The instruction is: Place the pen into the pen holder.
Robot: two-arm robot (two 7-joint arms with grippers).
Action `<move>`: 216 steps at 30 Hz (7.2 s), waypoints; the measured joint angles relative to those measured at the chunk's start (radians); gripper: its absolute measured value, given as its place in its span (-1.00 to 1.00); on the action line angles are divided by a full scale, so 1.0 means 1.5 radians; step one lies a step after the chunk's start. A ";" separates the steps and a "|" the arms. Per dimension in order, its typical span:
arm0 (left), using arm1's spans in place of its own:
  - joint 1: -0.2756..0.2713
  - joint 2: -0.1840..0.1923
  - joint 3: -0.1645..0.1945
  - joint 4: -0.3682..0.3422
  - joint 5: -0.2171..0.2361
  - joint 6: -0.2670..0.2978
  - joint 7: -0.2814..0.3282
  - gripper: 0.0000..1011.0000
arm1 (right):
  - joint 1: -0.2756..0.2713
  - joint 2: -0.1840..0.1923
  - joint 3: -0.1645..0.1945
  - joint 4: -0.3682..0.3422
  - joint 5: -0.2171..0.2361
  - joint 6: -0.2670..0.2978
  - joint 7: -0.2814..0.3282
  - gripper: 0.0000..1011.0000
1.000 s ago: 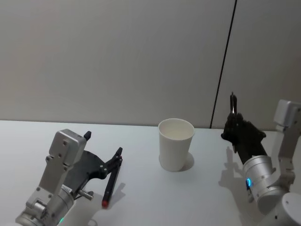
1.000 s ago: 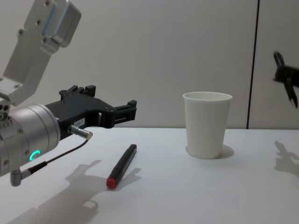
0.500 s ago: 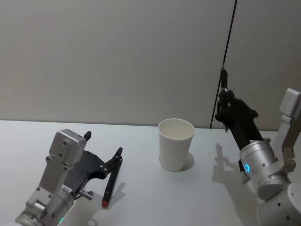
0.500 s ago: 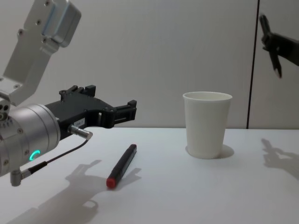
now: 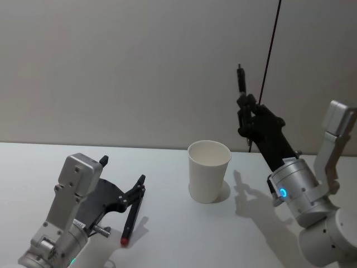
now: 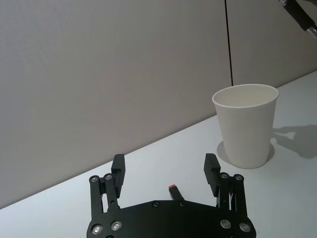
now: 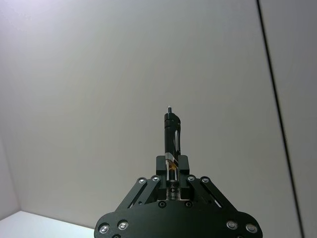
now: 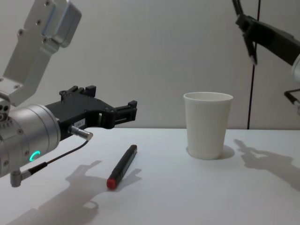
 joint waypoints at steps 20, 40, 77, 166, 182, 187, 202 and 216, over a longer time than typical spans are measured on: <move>0.000 0.000 0.000 0.000 0.000 0.000 0.000 0.98 | 0.064 0.004 -0.036 0.113 0.003 -0.095 0.073 -0.73; 0.000 0.000 0.000 0.000 0.000 0.000 0.000 0.98 | 0.091 -0.002 -0.071 0.189 -0.037 -0.140 0.056 -0.73; 0.000 0.000 0.000 0.000 0.000 0.000 0.000 0.98 | 0.119 -0.019 -0.090 0.289 -0.056 -0.180 0.028 -0.63; 0.000 0.000 0.000 0.000 0.000 0.000 0.000 0.98 | -0.209 0.154 -0.082 -0.199 -0.077 0.082 -0.180 0.98; 0.000 0.000 0.000 0.000 0.000 0.000 0.000 0.98 | -0.275 0.195 -0.088 -0.284 -0.090 0.123 -0.219 0.98; 0.000 0.000 0.000 0.000 0.000 0.000 0.000 0.98 | -0.276 0.196 -0.088 -0.286 -0.090 0.124 -0.220 0.98; 0.007 0.005 -0.010 -0.016 -0.023 0.043 -0.020 0.98 | -0.276 0.196 -0.087 -0.286 -0.090 0.124 -0.220 0.98; 0.032 0.011 -0.026 -0.049 -0.072 0.134 -0.049 0.98 | -0.276 0.196 -0.087 -0.286 -0.090 0.124 -0.220 0.98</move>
